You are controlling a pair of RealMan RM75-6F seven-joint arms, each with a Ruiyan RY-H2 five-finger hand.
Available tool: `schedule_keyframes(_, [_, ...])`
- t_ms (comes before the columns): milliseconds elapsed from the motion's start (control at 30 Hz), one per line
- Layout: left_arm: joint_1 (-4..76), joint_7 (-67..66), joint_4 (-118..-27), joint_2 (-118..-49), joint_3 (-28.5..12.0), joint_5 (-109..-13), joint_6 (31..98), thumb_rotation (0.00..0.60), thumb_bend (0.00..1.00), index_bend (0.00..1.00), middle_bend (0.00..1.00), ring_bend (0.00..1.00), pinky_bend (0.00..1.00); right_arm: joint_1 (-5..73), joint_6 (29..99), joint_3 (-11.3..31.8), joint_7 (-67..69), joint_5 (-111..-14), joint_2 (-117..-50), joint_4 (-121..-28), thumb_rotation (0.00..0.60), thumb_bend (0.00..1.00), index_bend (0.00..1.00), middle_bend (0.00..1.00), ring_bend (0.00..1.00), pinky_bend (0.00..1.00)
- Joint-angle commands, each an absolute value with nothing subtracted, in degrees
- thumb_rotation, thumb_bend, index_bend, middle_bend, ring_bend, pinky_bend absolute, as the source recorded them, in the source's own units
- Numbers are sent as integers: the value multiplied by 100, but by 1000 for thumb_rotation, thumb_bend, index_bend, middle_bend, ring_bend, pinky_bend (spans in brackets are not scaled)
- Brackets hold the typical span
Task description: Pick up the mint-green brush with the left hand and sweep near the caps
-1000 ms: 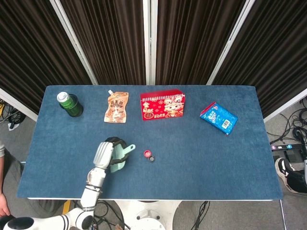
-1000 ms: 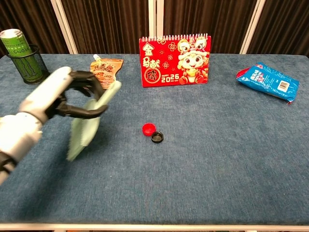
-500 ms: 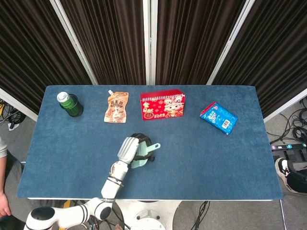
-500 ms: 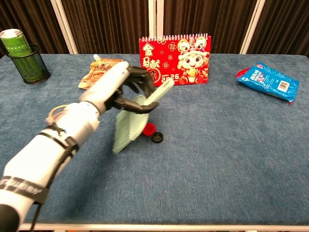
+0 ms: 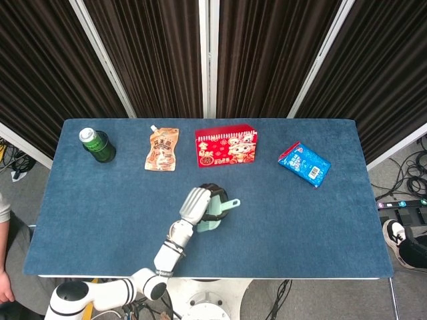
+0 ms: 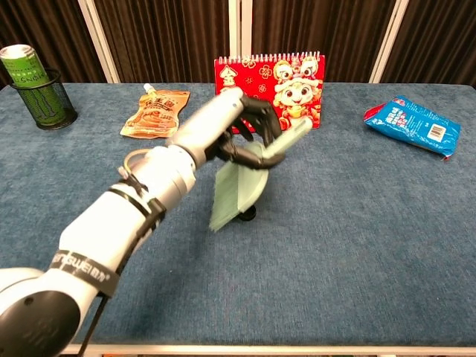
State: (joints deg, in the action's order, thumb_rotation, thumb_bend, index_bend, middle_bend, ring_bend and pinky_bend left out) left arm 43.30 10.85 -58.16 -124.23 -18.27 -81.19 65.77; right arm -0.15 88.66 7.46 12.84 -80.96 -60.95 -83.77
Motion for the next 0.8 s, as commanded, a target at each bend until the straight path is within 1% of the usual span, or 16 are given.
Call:
schedule_keyframes(33, [4236, 1151, -6012, -12081, -1923, -8125, 6756, 600, 410, 554, 587, 369, 372, -23, 8874, 739, 1300, -8112, -6095, -8364, 600, 254, 25, 181, 0, 39])
schedule_keyframes(133, [4020, 1155, -6319, -11520, -1836, -8139, 6821, 600, 412, 554, 587, 369, 366, -10, 8872, 734, 1329, -8155, -6112, -8340, 600, 254, 25, 180, 0, 39])
schedule_keyframes(167, [3927, 1083, -6437, -11254, -1739, -8155, 6789, 600, 413, 554, 587, 369, 363, 0, 8866, 734, 1340, -8168, -6123, -8331, 600, 254, 25, 180, 0, 39])
schedule_keyframes(267, [3693, 540, -6778, -10587, -1451, -8043, 6552, 600, 414, 554, 587, 369, 345, 22, 8846, 738, 1378, -8187, -6159, -8305, 600, 254, 25, 180, 0, 39])
schedule_keyframes(367, [3550, 48, -7080, -10079, -1195, -7874, 6244, 600, 415, 554, 587, 369, 336, 43, 8809, 733, 1391, -8196, -6184, -8287, 600, 254, 25, 180, 0, 39])
schedule_keyframes(467, [3536, -459, -7385, -9638, -950, -7676, 5784, 600, 415, 555, 586, 369, 332, 48, 8817, 725, 1390, -8225, -6198, -8282, 600, 254, 25, 180, 0, 39])
schedule_keyframes(600, [3581, -893, -7502, -9512, -794, -7483, 5482, 600, 415, 549, 568, 368, 324, 55, 8802, 720, 1371, -8231, -6201, -8300, 600, 254, 25, 180, 0, 39])
schedule_keyframes(667, [3654, -1161, -7414, -9553, -753, -7370, 5329, 600, 400, 509, 528, 352, 313, 60, 8791, 716, 1367, -8235, -6197, -8319, 600, 254, 25, 180, 0, 39])
schedule_keyframes(733, [3743, -1478, -7404, -9544, -727, -7164, 5095, 600, 335, 390, 422, 287, 288, 55, 8797, 709, 1350, -8245, -6188, -8340, 600, 254, 25, 180, 0, 39])
schedule_keyframes(800, [3766, -1616, -7560, -9487, -763, -7030, 5066, 600, 264, 292, 323, 230, 269, 44, 8818, 711, 1340, -8244, -6176, -8363, 600, 254, 25, 180, 0, 39])
